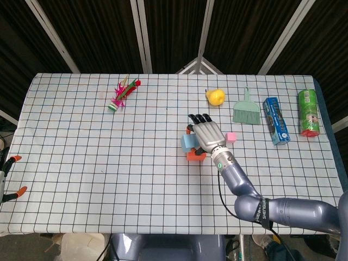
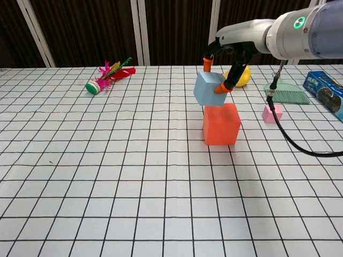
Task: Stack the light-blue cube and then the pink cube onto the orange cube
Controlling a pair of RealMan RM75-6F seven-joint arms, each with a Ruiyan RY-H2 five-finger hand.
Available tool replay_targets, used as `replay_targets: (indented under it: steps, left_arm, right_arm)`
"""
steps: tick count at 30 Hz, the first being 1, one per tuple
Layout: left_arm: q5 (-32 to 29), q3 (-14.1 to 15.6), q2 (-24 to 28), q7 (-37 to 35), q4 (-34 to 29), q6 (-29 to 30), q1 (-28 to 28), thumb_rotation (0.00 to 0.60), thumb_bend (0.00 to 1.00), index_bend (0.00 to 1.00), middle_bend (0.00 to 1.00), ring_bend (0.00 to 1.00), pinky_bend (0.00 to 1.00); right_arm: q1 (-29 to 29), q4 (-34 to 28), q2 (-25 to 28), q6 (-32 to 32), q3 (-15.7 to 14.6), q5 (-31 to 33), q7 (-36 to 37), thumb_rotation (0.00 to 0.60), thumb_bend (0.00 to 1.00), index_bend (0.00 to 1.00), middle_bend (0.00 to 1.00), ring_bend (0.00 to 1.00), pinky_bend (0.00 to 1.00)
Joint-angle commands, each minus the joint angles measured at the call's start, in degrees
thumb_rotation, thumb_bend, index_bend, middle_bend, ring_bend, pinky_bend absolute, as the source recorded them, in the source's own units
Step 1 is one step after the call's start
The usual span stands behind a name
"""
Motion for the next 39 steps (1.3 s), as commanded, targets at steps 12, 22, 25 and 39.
replay_targets:
  steps: [12, 22, 25, 39]
  left_arm:
    - [-0.57, -0.24, 0.27, -0.72, 0.18, -0.04, 0.11, 0.600, 0.21, 0.21, 0.01, 0.00, 0.02]
    - [-0.52, -0.23, 0.42, -1.00, 0.15, -0.04, 0.14, 0.600, 0.21, 0.21, 0.01, 0.00, 0.02]
    - [-0.45, -0.18, 0.44, -0.93, 0.08, -0.04, 0.15, 0.600, 0.21, 0.21, 0.01, 0.00, 0.02]
    - [-0.66, -0.25, 0.60, -1.22, 0.20, -0.06, 0.22, 0.600, 0.21, 0.21, 0.01, 0.00, 0.02]
  right_arm:
    - [1.83, -0.88, -2.27, 7.55, -2.18, 5.39, -5.16, 0.600, 0.49, 0.50, 0.07, 0.07, 0.00]
    - [0.93, -3.79, -2.41, 9.89, -2.66, 4.70, -5.47, 0.600, 0.49, 0.51, 0.07, 0.07, 0.00]
    - [0.83, -3.53, -2.78, 9.92, -2.57, 4.82, -5.33, 0.600, 0.49, 0.51, 0.07, 0.07, 0.00]
    - [1.12, -0.21, -4.22, 9.79, -1.96, 6.09, -6.12, 0.600, 0.49, 0.52, 0.07, 0.07, 0.00]
